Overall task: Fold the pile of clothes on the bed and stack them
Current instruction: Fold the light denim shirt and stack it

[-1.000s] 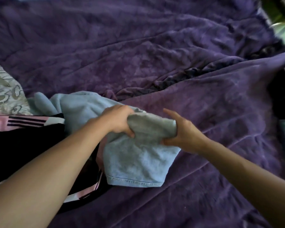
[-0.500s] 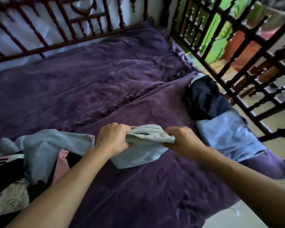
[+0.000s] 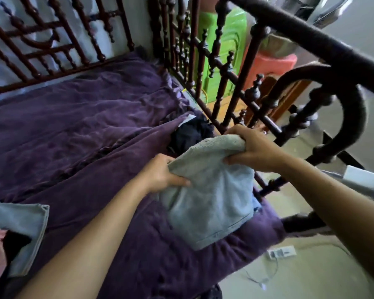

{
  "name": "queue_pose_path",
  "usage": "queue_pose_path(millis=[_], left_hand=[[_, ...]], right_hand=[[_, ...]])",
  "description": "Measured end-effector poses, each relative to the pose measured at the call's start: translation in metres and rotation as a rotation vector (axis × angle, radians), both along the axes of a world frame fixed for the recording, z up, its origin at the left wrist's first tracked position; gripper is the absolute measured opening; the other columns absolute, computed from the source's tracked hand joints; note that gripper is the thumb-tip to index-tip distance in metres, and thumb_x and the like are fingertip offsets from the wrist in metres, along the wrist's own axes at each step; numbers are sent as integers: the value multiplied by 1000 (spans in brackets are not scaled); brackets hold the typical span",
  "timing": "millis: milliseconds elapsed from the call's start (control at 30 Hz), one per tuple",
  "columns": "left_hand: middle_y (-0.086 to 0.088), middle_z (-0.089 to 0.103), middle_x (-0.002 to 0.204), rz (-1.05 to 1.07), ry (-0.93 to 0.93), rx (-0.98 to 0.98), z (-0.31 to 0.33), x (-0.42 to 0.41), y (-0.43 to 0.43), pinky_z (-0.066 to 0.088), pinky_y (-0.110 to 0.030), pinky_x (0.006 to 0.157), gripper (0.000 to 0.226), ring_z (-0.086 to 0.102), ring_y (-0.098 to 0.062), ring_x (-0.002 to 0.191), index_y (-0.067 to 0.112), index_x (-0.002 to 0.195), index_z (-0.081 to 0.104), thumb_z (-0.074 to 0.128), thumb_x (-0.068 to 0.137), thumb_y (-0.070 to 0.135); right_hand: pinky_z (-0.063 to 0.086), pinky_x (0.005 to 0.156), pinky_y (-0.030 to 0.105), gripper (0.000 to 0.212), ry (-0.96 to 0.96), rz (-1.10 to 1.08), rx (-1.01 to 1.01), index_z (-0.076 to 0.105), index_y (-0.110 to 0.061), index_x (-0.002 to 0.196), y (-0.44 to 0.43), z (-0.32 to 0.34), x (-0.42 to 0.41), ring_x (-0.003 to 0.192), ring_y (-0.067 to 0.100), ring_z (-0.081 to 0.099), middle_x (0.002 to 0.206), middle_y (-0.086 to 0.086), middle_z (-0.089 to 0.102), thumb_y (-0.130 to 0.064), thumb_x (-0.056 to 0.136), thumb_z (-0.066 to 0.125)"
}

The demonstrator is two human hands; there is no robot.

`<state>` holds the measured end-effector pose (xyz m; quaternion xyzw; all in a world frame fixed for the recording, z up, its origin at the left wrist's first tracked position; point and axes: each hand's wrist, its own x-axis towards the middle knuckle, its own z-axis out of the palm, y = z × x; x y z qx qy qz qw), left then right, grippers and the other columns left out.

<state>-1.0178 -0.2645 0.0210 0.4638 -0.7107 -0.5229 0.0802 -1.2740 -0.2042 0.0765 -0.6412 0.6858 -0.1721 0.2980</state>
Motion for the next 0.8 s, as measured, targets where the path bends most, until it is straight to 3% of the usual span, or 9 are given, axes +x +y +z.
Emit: queue_pose_path(millis=[167,300,367,467,567,633,800], left_hand=[[-4,75,87,25,63,382,-69,-48,-8,58,-33,78,36,71,-16,80,6,88,74,90,56,12],[-7,71,106,129,8,489,-154,-85,-12,53,-40,93,55,68,-23,100,11,109,67,90,59,14],[-7,61,124,206,-164,319,-197,-101,-12,47,-38,98,63,59,-26,113,16,123,57,85,67,26],[-11,42,141,165,-523,-171,-231,-108,4,38,-42,99,69,42,-32,127,22,137,39,68,79,45],[-20,28,153,72,-470,-545,-254,-102,34,32,-50,107,71,30,-39,139,21,146,36,59,84,48],[-21,23,155,14,-393,-584,-269,-97,58,28,-55,111,71,22,-40,143,22,147,35,47,87,59],[-16,10,159,-144,-389,-502,-303,-96,110,24,-63,109,93,8,-37,146,26,152,17,30,79,83]], right_hand=[[51,86,41,56,40,-68,201,53,-33,112,-19,-60,-48,97,16,58,105,-4,60,-31,65,84],[47,84,34,77,164,-120,392,46,-28,133,-43,-146,-70,101,22,55,105,-1,58,-33,66,84],[50,83,38,88,267,-181,413,32,-30,143,-51,-190,-75,100,28,58,116,7,60,-36,70,80],[51,78,41,87,451,-257,265,17,-34,148,-51,-243,-74,107,37,57,139,12,46,-36,80,71],[32,107,46,71,532,-120,73,18,-34,150,-31,-284,-59,143,30,21,159,9,15,-53,90,50],[17,115,46,66,557,-47,103,19,-38,150,-13,-305,-53,148,22,1,162,6,6,-66,91,30],[9,118,41,70,570,13,160,17,-40,150,4,-342,-67,148,16,-4,162,2,5,-73,89,13]])
